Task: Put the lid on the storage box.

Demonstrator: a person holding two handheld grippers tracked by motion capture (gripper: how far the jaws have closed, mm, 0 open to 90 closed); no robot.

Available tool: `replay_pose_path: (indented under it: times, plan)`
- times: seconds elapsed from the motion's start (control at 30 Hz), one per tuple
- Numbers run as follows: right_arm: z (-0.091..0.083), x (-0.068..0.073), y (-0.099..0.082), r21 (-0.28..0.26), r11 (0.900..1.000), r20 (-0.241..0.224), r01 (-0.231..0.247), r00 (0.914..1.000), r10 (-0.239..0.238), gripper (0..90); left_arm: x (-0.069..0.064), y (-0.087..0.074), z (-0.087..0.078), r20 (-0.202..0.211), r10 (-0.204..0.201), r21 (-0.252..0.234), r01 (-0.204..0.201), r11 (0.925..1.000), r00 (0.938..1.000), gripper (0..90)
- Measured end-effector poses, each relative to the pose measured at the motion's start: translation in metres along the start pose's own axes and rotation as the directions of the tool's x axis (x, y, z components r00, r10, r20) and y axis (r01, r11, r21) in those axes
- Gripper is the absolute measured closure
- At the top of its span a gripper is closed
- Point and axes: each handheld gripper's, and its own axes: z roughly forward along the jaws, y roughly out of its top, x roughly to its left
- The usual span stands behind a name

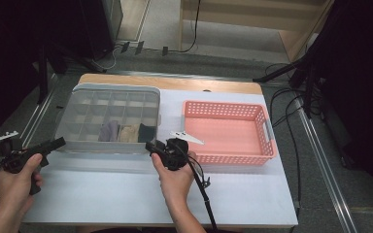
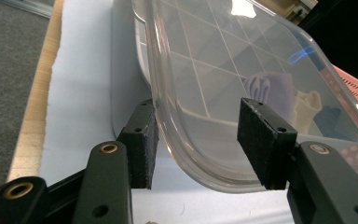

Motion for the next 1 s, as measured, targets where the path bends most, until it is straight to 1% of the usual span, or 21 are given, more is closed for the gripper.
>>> replay_pose_path:
  times: [0.1, 0.17, 0.27, 0.3, 0.33, 0.37, 0.4, 0.47, 0.5, 0.53, 0.57, 0.6, 0.63, 0.67, 0.7, 0.73, 0.77, 0.83, 0.87, 0.9, 1.0]
  plan:
    - [0.002, 0.002, 0.001, 0.012, 0.9998, 0.011, -0.013, 0.9999, 0.013, 60.0, 0.001, 0.002, 0.001, -0.011, 0.000, 0.005, 0.000, 1.0000, 0.9999, 50.0]
    - [0.005, 0.001, 0.001, 0.017, 0.9997, 0.010, -0.016, 0.9998, 0.016, 58.5, 0.002, 0.003, 0.001, -0.009, 0.002, 0.005, -0.001, 1.0000, 1.0000, 50.0]
    - [0.008, 0.002, 0.000, 0.024, 0.9996, 0.020, 0.018, 0.9996, -0.018, 53.8, 0.002, 0.002, 0.003, -0.003, -0.003, -0.004, 0.003, 1.0000, 1.0000, 49.8]
    - [0.008, 0.002, 0.000, 0.024, 0.9995, 0.017, 0.023, 0.9996, -0.023, 52.5, 0.002, 0.002, 0.003, -0.002, 0.000, -0.007, 0.000, 1.0000, 1.0000, 49.3]
    - [0.008, 0.002, -0.001, 0.018, 0.9990, 0.017, 0.041, 0.9990, -0.041, 49.4, 0.001, 0.000, 0.003, -0.011, 0.008, -0.012, -0.008, 0.9999, 0.9999, 48.3]
    - [0.007, 0.002, -0.001, 0.017, 0.9988, 0.019, 0.045, 0.9988, -0.046, 46.9, 0.000, -0.001, 0.003, -0.033, 0.024, -0.029, -0.025, 0.9993, 0.9991, 46.5]
    - [0.006, 0.001, -0.001, 0.018, 0.9987, 0.014, 0.049, 0.9987, -0.049, 44.7, 0.000, -0.002, 0.001, -0.043, 0.034, -0.032, -0.035, 0.9989, 0.9985, 43.8]
    - [-0.001, -0.001, -0.002, 0.003, 0.9991, 0.008, 0.043, 0.9990, -0.043, 43.3, 0.000, -0.004, -0.003, -0.041, 0.031, -0.049, -0.033, 0.9983, 0.9987, 40.7]
    - [-0.005, -0.002, -0.004, -0.009, 0.9988, 0.010, 0.048, 0.9988, -0.048, 45.6, 0.000, -0.006, -0.006, -0.042, 0.034, -0.061, -0.036, 0.9975, 0.9986, 39.6]
    - [-0.011, -0.002, -0.006, -0.027, 0.9983, 0.007, 0.051, 0.9987, -0.051, 51.1, -0.001, -0.008, -0.010, -0.042, 0.037, -0.067, -0.040, 0.9969, 0.9984, 40.5]
    - [-0.011, -0.002, -0.006, -0.027, 0.9983, 0.007, 0.051, 0.9987, -0.051, 51.1, -0.001, -0.008, -0.010, -0.042, 0.037, -0.067, -0.040, 0.9969, 0.9984, 41.9]
    - [-0.023, -0.002, -0.015, -0.061, 0.9928, 0.010, 0.103, 0.9947, -0.103, 62.5, -0.005, -0.016, -0.017, -0.065, 0.069, -0.086, -0.074, 0.9935, 0.9955, 46.5]
    - [-0.025, -0.001, -0.019, -0.064, 0.9909, 0.009, 0.119, 0.9929, -0.119, 65.4, -0.007, -0.020, -0.022, -0.067, 0.094, -0.095, -0.100, 0.9904, 0.9933, 48.6]
    - [-0.028, -0.001, -0.023, -0.065, 0.9885, 0.006, 0.136, 0.9906, -0.136, 70.1, -0.010, -0.024, -0.025, -0.082, 0.115, -0.102, -0.123, 0.9872, 0.9900, 54.9]
    - [-0.029, -0.001, -0.026, -0.059, 0.9873, -0.003, 0.147, 0.9890, -0.148, 73.1, -0.013, -0.029, -0.028, -0.101, 0.139, -0.105, -0.149, 0.9832, 0.9851, 61.4]
    - [-0.030, 0.000, -0.029, -0.053, 0.9852, 0.000, 0.163, 0.9866, -0.163, 75.5, -0.017, -0.033, -0.030, -0.114, 0.152, -0.115, -0.165, 0.9795, 0.9818, 64.8]
    - [-0.029, 0.001, -0.031, -0.048, 0.9826, 0.001, 0.179, 0.9838, -0.179, 77.8, -0.019, -0.037, -0.032, -0.124, 0.172, -0.120, -0.187, 0.9751, 0.9773, 70.5]
    - [-0.026, 0.002, -0.034, -0.037, 0.9776, 0.003, 0.207, 0.9783, -0.207, 81.4, -0.024, -0.045, -0.031, -0.150, 0.203, -0.119, -0.221, 0.9680, 0.9677, 77.4]
    - [-0.024, 0.002, -0.035, -0.037, 0.9753, 0.005, 0.218, 0.9760, -0.218, 82.5, -0.026, -0.047, -0.030, -0.154, 0.217, -0.119, -0.236, 0.9643, 0.9639, 79.4]
    - [-0.022, 0.003, -0.035, -0.037, 0.9748, 0.005, 0.220, 0.9755, -0.220, 83.1, -0.027, -0.048, -0.027, -0.154, 0.228, -0.112, -0.247, 0.9626, 0.9613, 80.6]
    - [-0.018, 0.004, -0.035, -0.044, 0.9721, 0.008, 0.230, 0.9731, -0.230, 83.4, -0.029, -0.047, -0.021, -0.141, 0.227, -0.099, -0.242, 0.9651, 0.9635, 80.8]
